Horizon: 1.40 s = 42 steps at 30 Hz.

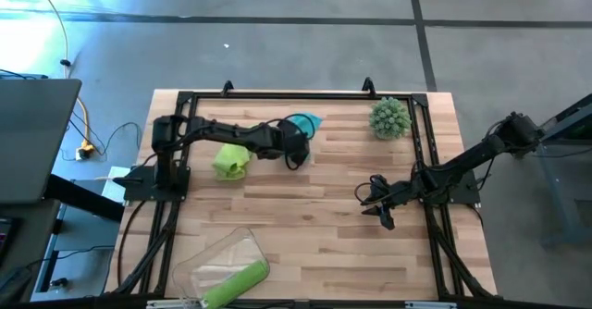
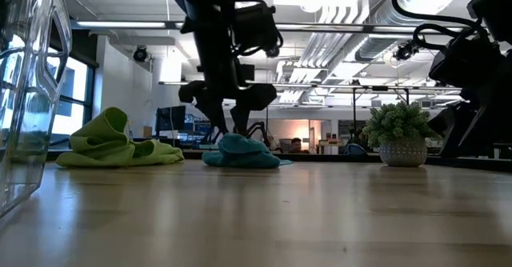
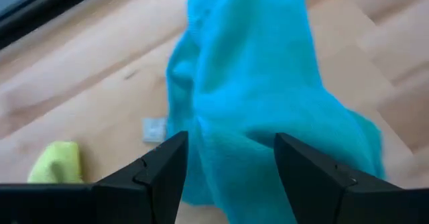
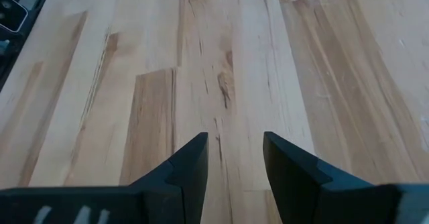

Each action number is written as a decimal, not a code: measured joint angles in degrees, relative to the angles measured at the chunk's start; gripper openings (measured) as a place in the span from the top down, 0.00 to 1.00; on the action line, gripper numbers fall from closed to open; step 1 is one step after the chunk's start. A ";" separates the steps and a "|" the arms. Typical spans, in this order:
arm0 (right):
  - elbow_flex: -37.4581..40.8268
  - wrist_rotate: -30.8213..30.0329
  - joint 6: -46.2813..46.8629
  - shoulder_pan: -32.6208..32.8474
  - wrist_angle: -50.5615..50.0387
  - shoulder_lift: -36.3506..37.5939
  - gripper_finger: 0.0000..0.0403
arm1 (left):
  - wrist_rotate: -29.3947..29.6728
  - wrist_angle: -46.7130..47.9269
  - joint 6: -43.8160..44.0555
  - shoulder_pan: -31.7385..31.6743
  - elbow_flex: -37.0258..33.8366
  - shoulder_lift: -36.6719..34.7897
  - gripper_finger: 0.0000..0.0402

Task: Roll microfiber towels into tight, uniform cylinder then place into a basket
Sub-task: Roll the blue microfiber cloth

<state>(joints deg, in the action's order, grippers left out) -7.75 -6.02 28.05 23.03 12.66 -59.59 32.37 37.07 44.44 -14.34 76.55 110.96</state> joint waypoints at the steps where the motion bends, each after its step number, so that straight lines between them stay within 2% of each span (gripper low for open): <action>1: 0.00 0.00 0.00 -0.02 0.00 0.00 0.66 | 0.67 -0.13 0.00 -0.26 0.00 0.00 0.47; 5: 0.00 0.00 0.00 -0.01 0.00 0.00 0.66 | 2.04 -0.62 2.76 -1.12 0.00 -0.02 0.47; 9: 0.00 0.00 0.00 0.00 0.02 0.00 0.66 | -3.08 -0.76 5.09 -1.92 0.00 0.05 0.47; 18: 0.00 0.00 0.00 -0.02 0.02 0.00 0.66 | -4.01 -0.80 9.52 -1.92 0.02 0.37 0.47; 22: 0.00 0.00 0.00 -0.01 0.02 0.00 0.66 | -8.18 -0.78 10.47 -1.92 0.02 0.37 0.47; 26: 0.00 0.00 0.00 -0.01 0.02 0.00 0.66 | -6.92 -0.80 9.93 -1.10 0.02 0.37 0.49; 29: 0.00 0.00 0.00 0.00 0.02 0.00 0.66 | -5.67 -0.93 9.04 -0.13 0.02 0.37 0.56; 33: 0.00 0.00 0.00 0.00 0.02 0.00 0.66 | -6.49 -0.95 6.54 0.79 0.02 0.37 0.70; 40: 0.00 0.00 0.00 -0.01 0.02 0.00 0.66 | -11.79 -0.95 1.15 3.12 0.02 0.37 0.96; 42: 0.00 0.00 0.00 -0.02 0.02 0.00 0.66 | -13.06 -0.97 -0.38 4.42 0.02 0.37 0.99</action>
<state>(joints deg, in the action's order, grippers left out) -7.75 -6.02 28.05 23.00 12.69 -59.59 19.31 36.10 44.05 -9.91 76.58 111.33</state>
